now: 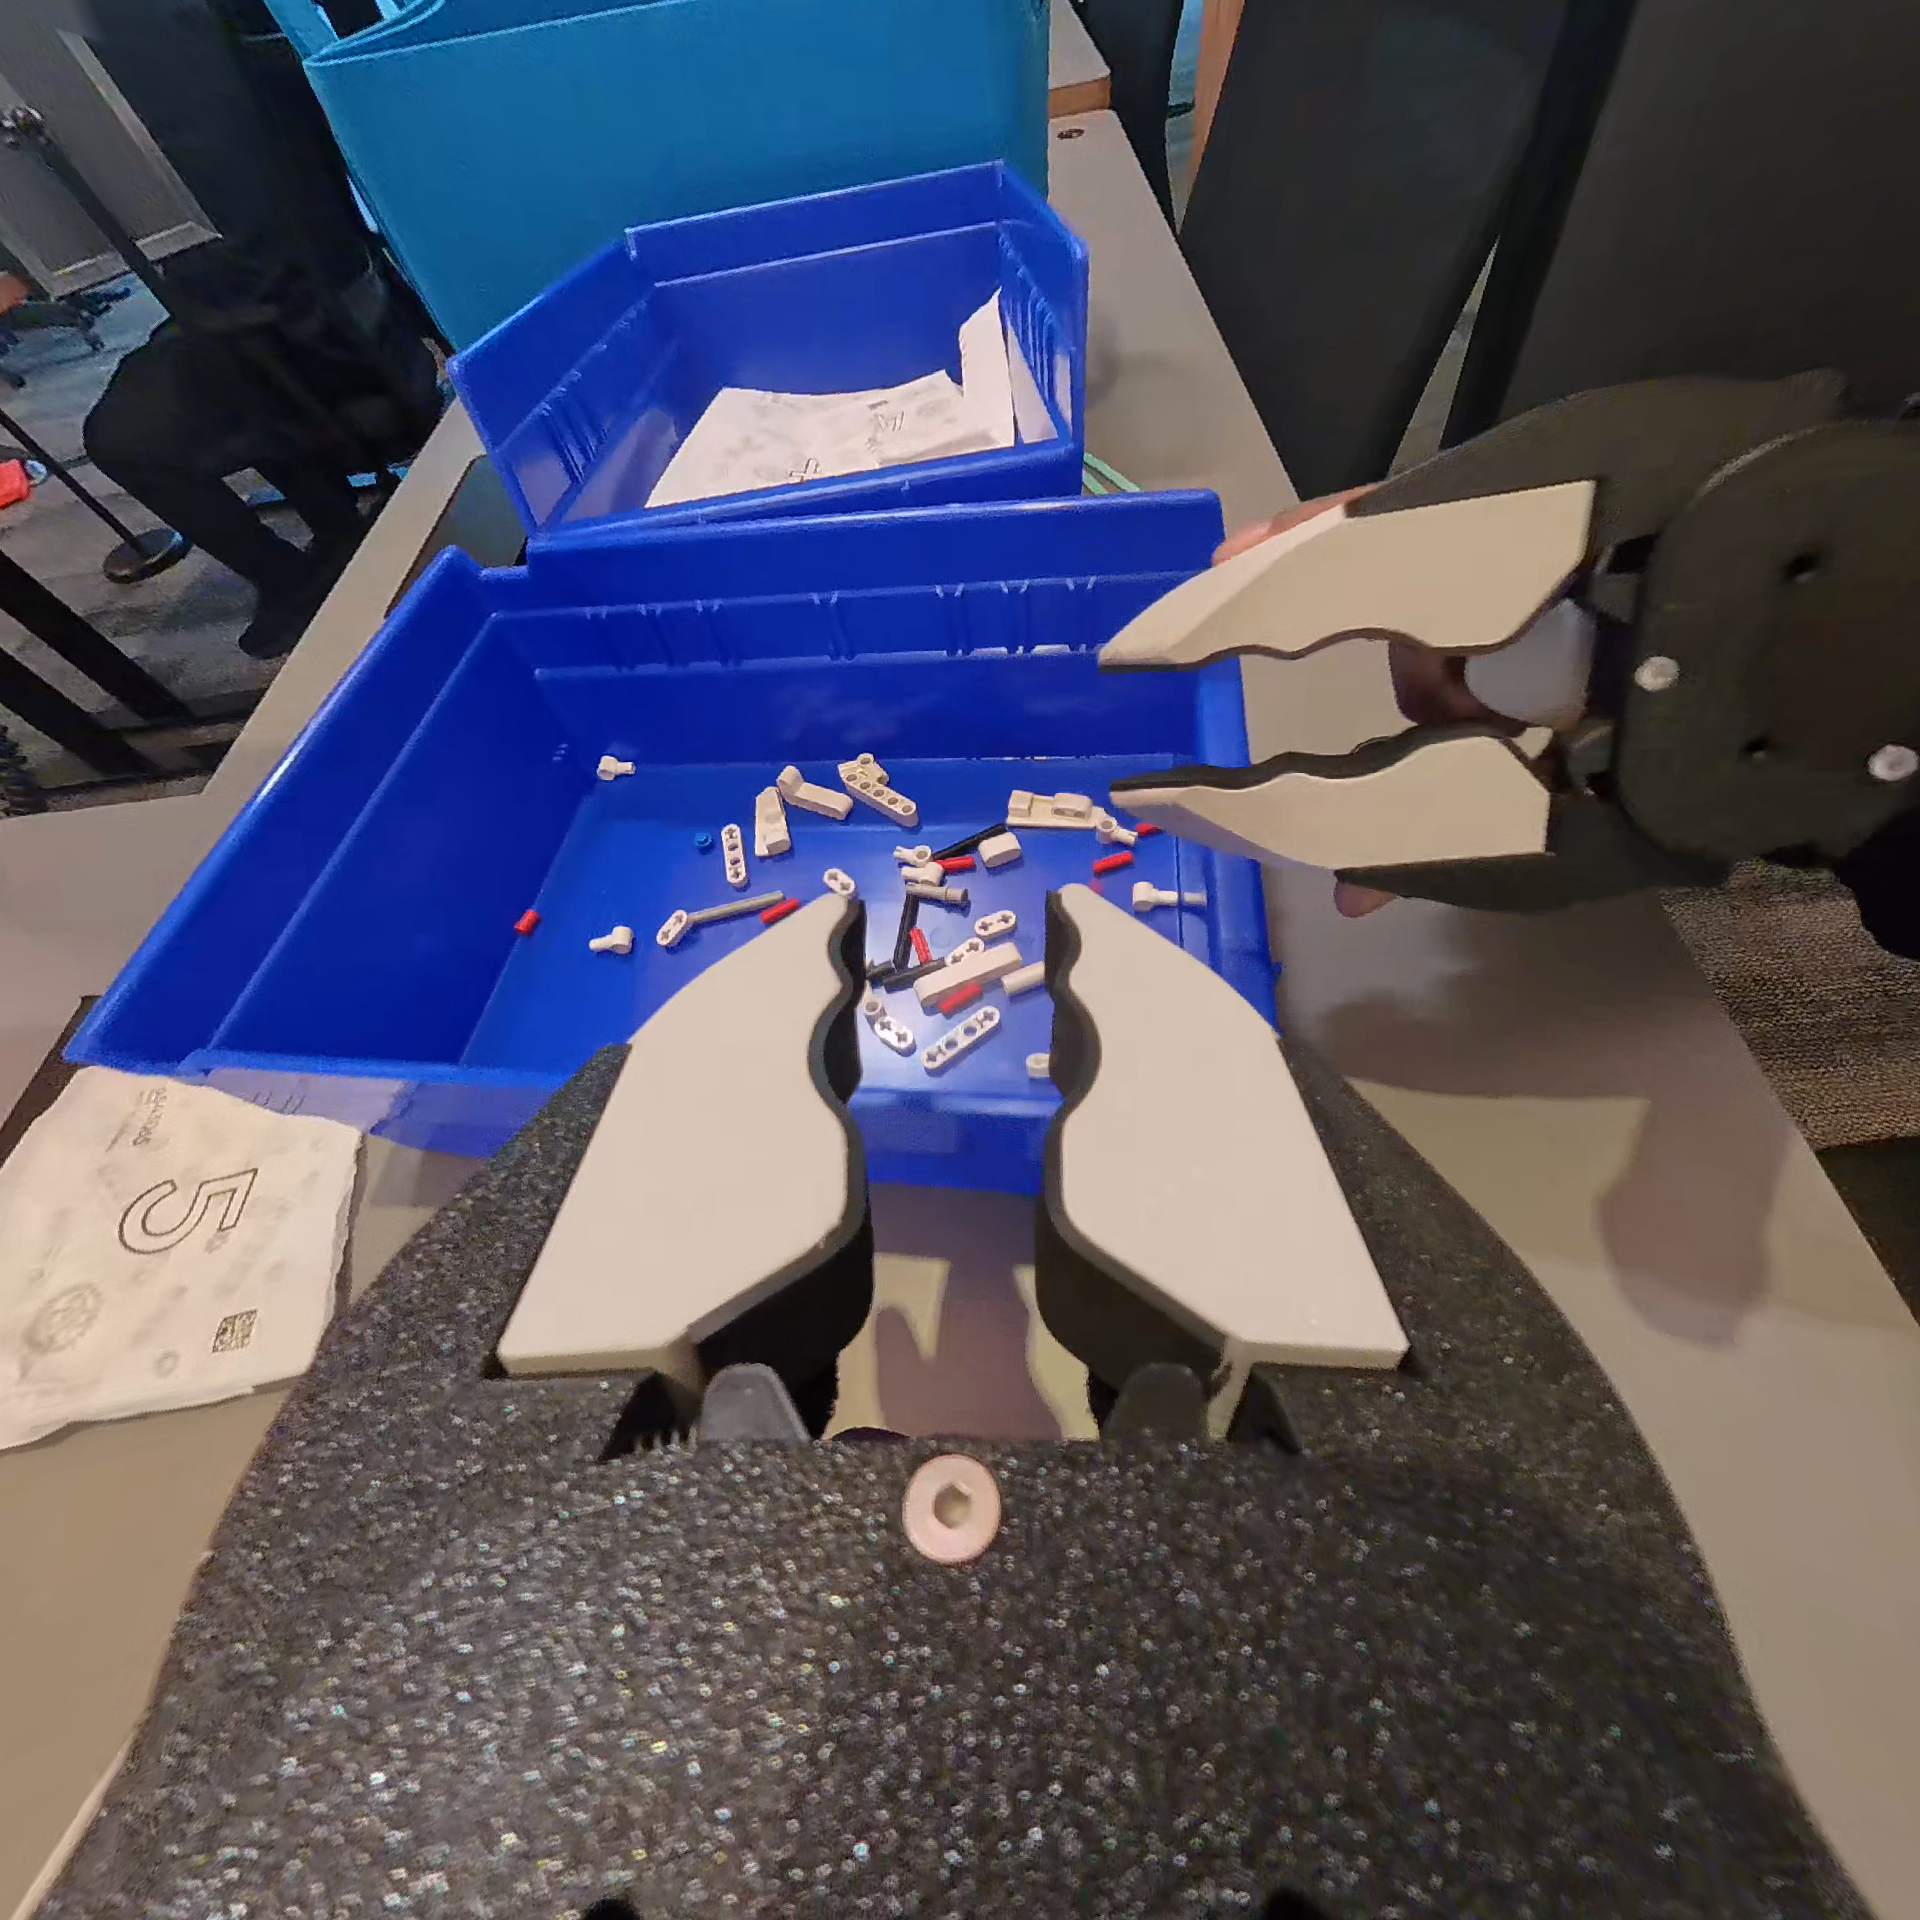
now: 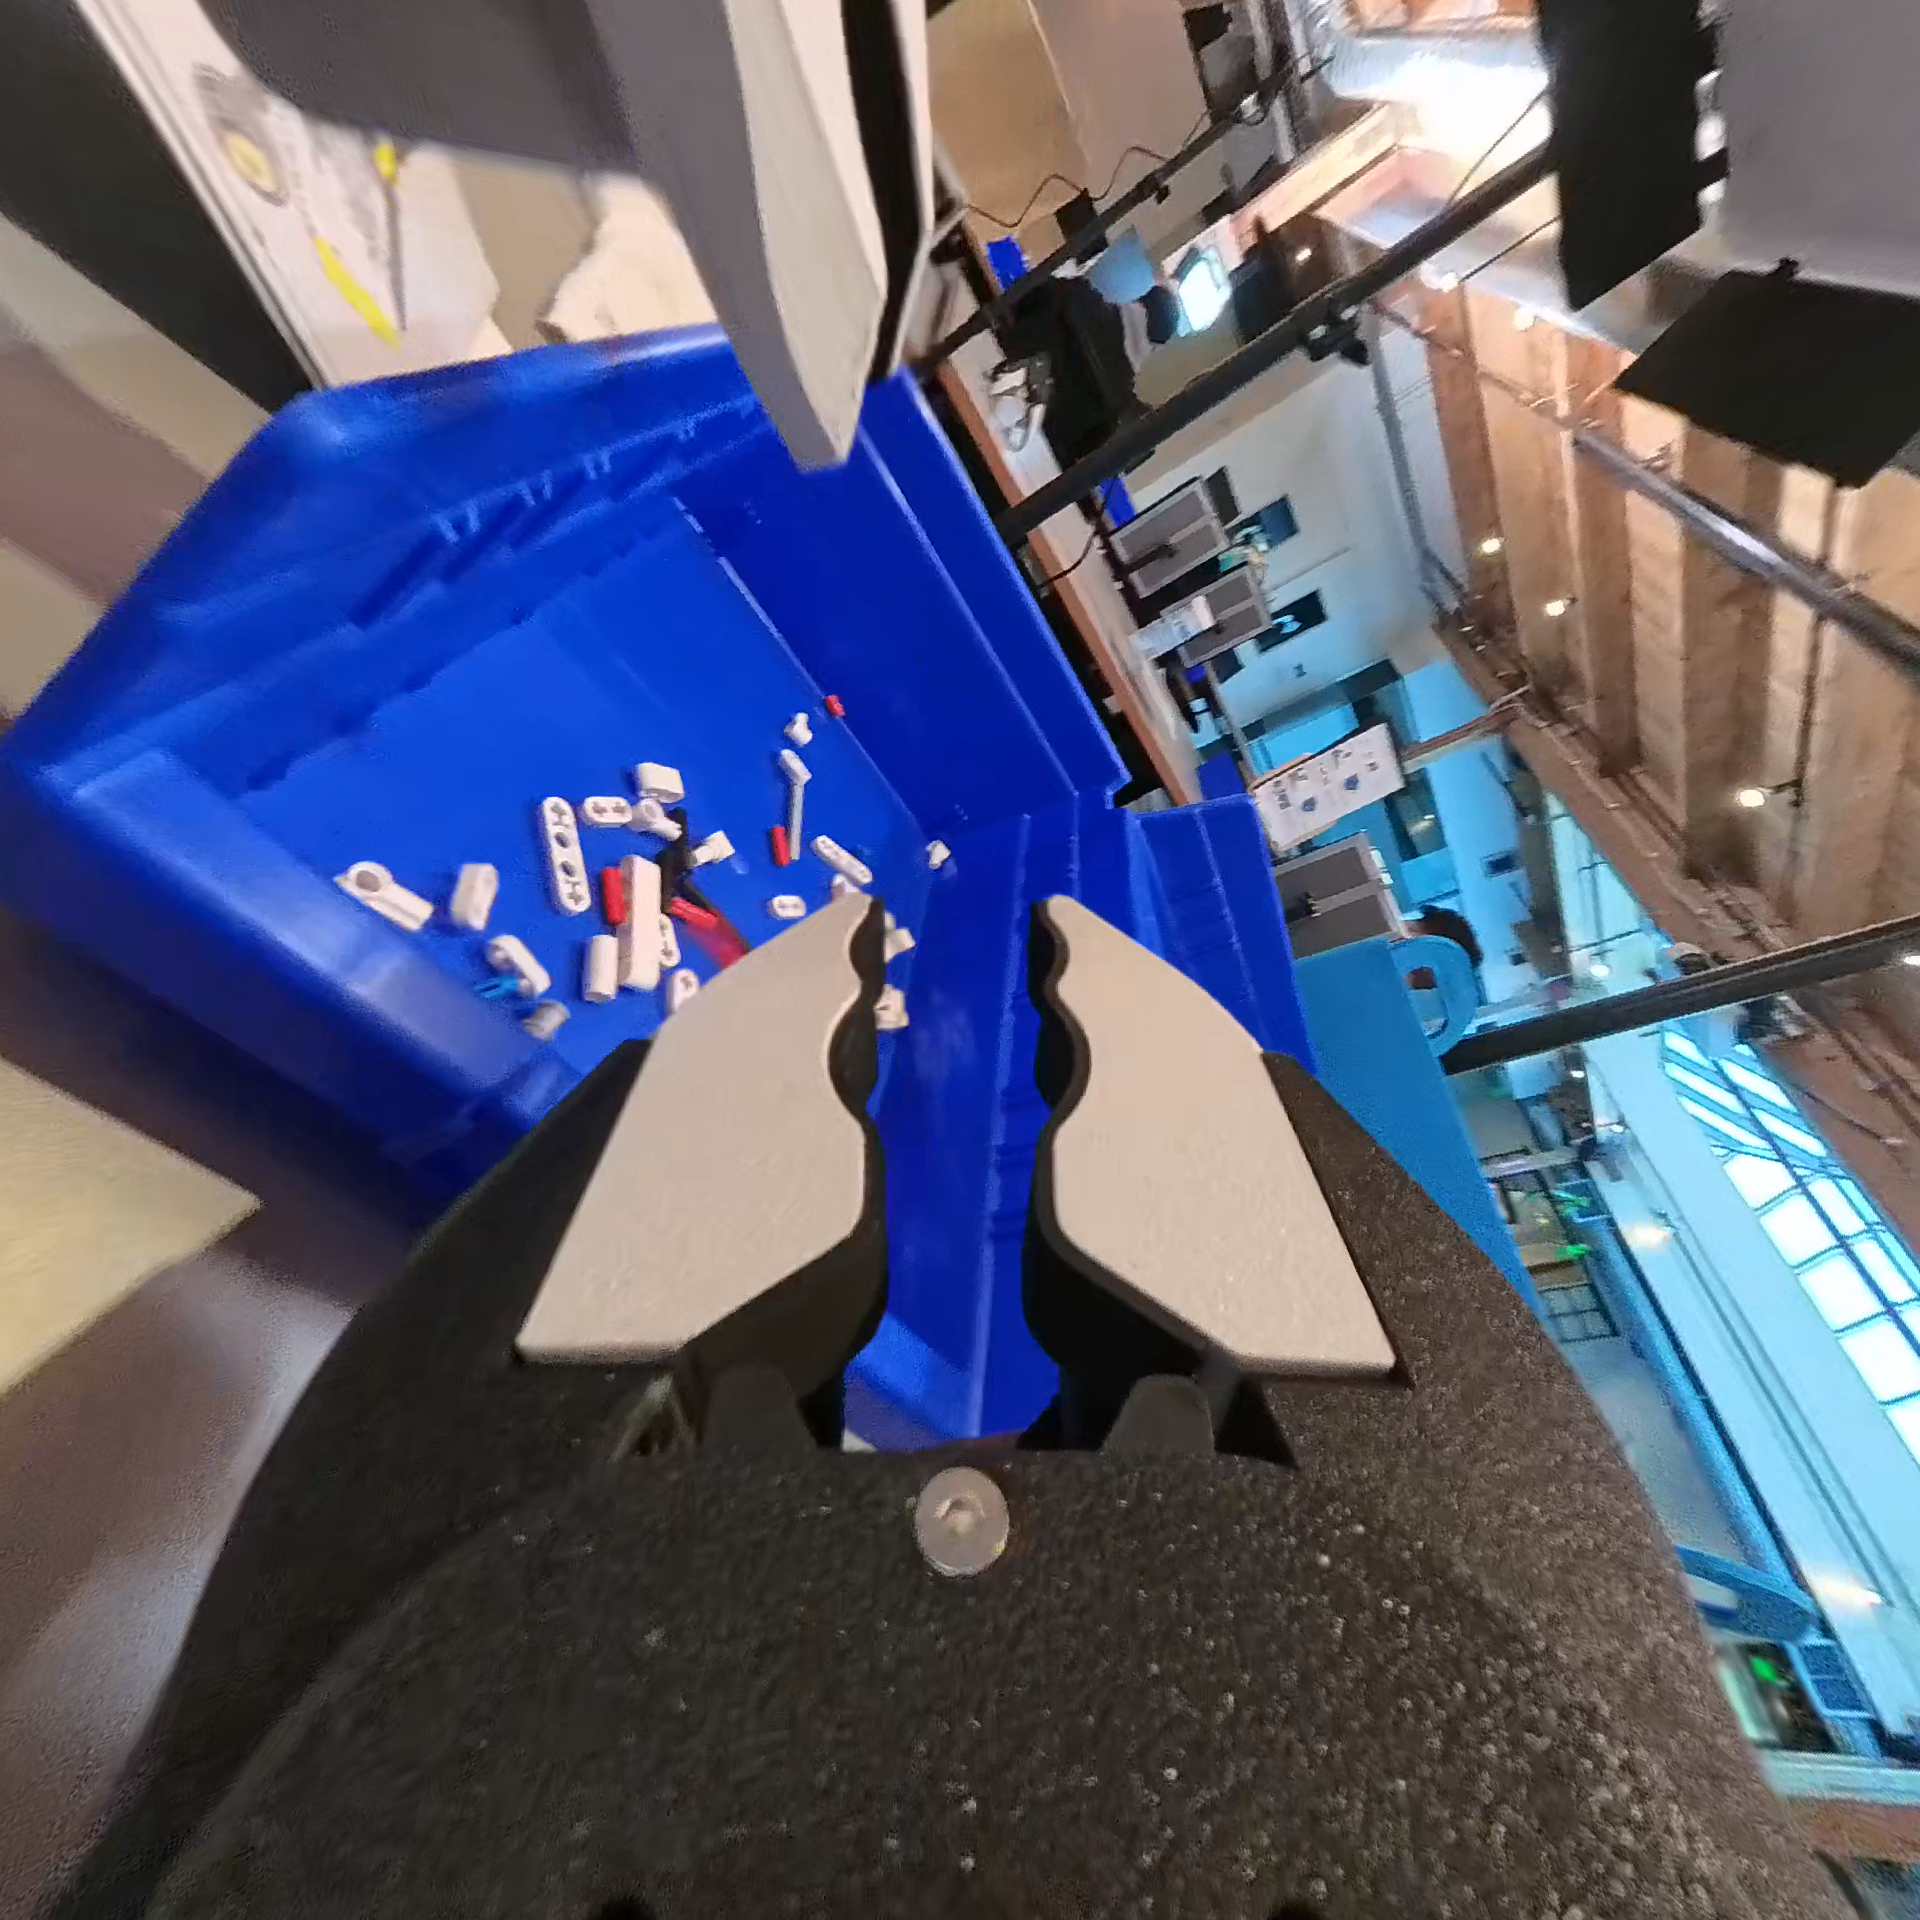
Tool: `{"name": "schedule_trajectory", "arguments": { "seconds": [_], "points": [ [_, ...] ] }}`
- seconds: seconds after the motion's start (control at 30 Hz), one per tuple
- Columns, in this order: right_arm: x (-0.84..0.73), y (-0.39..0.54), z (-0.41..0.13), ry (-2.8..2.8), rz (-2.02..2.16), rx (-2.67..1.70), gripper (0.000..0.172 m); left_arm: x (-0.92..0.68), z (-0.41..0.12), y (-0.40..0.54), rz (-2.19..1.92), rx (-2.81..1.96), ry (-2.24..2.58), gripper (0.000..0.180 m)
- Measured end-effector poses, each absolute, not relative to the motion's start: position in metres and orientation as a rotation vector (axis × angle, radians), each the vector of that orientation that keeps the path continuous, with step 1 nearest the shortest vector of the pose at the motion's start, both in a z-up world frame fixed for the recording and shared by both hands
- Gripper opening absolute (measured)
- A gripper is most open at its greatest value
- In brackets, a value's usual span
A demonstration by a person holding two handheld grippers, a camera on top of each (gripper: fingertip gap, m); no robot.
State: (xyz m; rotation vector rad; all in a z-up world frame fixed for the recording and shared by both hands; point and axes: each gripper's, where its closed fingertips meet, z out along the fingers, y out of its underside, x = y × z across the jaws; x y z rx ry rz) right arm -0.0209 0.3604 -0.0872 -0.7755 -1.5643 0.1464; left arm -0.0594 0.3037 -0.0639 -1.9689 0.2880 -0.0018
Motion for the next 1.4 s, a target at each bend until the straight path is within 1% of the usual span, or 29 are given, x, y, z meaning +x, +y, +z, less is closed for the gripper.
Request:
{"name": "schedule_trajectory", "arguments": {
  "seconds": [0.17, 0.33, 0.5, 0.63, 0.8, 0.93, 1.0, 1.07, 1.17, 1.2, 1.3, 1.37, 1.4],
  "points": [
    [-0.021, 0.359, -0.093, -1.610, 0.179, -0.803, 0.026, -0.059, -0.061, 0.267, -0.021, -1.981, 0.277, 0.033],
    [-0.004, 0.311, -0.083, -1.691, 0.340, -0.700, 0.024, -0.056, -0.069, 0.187, -0.020, -2.036, 0.280, 0.033],
    [0.014, 0.241, -0.087, -1.835, 0.509, -0.544, 0.018, -0.051, -0.112, 0.079, -0.046, -2.198, 0.323, 0.033],
    [0.015, 0.175, -0.106, -1.989, 0.686, -0.445, 0.017, -0.043, -0.147, 0.025, -0.092, -2.299, 0.301, 0.031],
    [0.004, 0.086, -0.146, -2.255, 0.930, -0.360, 0.019, -0.048, -0.183, 0.006, -0.090, -2.394, 0.328, 0.032],
    [-0.019, 0.052, -0.170, -2.406, 0.966, -0.310, 0.030, -0.051, -0.196, 0.011, -0.150, -2.367, 0.346, 0.034],
    [-0.026, 0.039, -0.173, -2.469, 1.050, -0.310, 0.031, -0.048, -0.195, 0.012, -0.192, -2.345, 0.374, 0.034],
    [-0.034, 0.030, -0.176, -2.521, 1.088, -0.304, 0.032, -0.046, -0.195, 0.011, -0.200, -2.339, 0.413, 0.030],
    [-0.041, 0.019, -0.187, -2.602, 1.053, -0.261, 0.032, -0.045, -0.195, 0.010, -0.200, -2.326, 0.431, 0.016],
    [-0.042, 0.016, -0.190, -2.625, 1.041, -0.243, 0.032, -0.046, -0.195, 0.008, -0.199, -2.326, 0.429, 0.016],
    [-0.041, 0.009, -0.193, -2.680, 1.028, -0.212, 0.028, -0.046, -0.195, 0.006, -0.178, -2.317, 0.428, 0.016],
    [-0.040, 0.007, -0.194, -2.707, 1.017, -0.211, 0.018, -0.045, -0.195, 0.004, -0.174, -2.319, 0.429, 0.016],
    [-0.039, 0.007, -0.195, -2.718, 1.013, -0.215, 0.010, -0.045, -0.195, 0.004, -0.167, -2.314, 0.428, 0.016]
  ]
}}
